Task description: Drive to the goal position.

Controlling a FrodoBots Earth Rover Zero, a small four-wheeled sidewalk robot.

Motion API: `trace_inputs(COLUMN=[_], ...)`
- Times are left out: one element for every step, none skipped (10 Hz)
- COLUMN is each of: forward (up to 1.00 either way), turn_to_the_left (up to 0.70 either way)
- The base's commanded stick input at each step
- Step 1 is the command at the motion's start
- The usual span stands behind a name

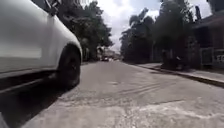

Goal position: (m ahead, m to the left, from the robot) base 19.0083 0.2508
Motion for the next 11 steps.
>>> trace_inputs(forward=[1.00,1.00,1.00,1.00,1.00,1.00,1.00,1.00,1.00,1.00,1.00], turn_to_the_left=[0.00,0.00,0.00,0.00,-0.03,-0.12,-0.26,-0.34,-0.33,-0.27,-0.13])
